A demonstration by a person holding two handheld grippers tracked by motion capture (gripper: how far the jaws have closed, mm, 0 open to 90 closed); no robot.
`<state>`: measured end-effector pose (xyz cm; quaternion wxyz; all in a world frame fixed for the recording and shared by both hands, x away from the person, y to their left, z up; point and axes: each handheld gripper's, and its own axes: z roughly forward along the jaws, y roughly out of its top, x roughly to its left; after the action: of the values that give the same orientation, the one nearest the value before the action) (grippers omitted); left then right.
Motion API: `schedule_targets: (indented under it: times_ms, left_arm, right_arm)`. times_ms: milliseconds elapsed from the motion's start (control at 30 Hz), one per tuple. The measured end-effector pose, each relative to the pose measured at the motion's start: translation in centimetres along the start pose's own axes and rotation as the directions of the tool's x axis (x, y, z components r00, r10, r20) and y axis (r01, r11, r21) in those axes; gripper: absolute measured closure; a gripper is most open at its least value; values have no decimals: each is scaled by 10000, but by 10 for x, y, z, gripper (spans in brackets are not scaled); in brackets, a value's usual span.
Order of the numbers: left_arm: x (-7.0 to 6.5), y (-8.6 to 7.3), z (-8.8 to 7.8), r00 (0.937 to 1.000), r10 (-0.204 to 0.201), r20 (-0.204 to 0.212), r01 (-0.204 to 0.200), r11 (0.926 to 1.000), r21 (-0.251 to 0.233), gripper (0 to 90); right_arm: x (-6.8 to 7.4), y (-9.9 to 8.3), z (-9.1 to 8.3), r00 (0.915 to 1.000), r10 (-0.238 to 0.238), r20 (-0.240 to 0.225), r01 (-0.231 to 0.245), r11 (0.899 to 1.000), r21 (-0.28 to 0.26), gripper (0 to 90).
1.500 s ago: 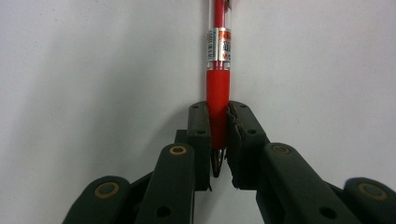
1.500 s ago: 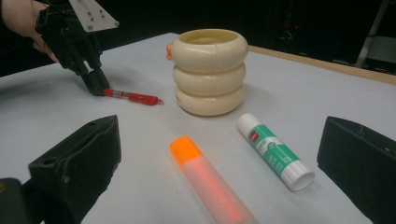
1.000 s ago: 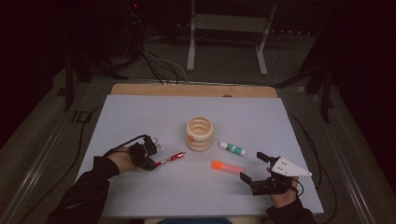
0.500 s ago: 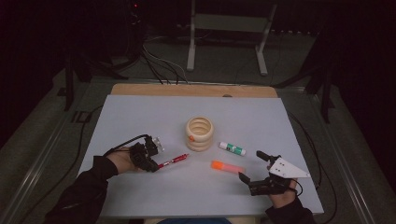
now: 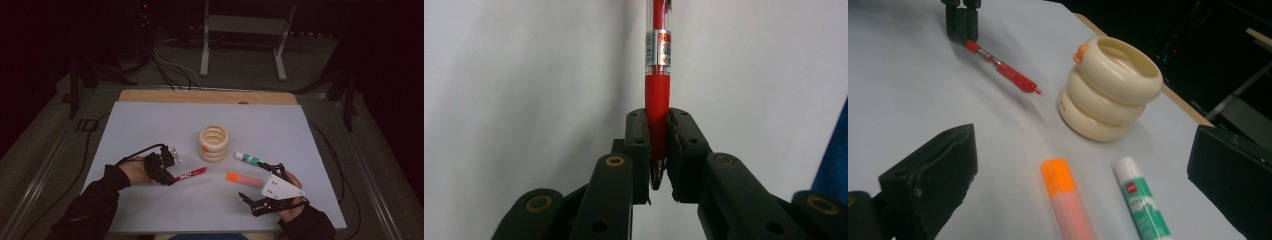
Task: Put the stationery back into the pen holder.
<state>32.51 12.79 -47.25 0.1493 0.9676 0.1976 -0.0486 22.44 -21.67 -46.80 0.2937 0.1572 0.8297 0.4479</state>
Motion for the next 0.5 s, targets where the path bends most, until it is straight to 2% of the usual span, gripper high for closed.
schedule_targets:
  times_ms: [133,267,367,467,500]
  left_arm:
    - [-1,2,-1,10000,8,53,-8,10000,-16,814]
    - [-2,5,-2,10000,53,41,-53,10000,15,814]
    - [-3,8,-3,9999,85,63,-85,10000,21,814]
    - [-4,10,-3,9998,171,93,-171,9999,18,814]
    - [-5,11,-3,9997,220,104,-220,9998,11,814]
  right_arm:
    - [5,10,8,9986,-521,135,520,9986,40,0]
    - [9,19,17,9941,-1085,58,1084,9940,114,0]
    - [13,26,23,9888,-1492,-65,1493,9886,217,0]
    - [20,31,31,9777,-2093,176,2086,9774,351,0]
    - [23,33,35,9745,-2210,383,2195,9748,402,0]
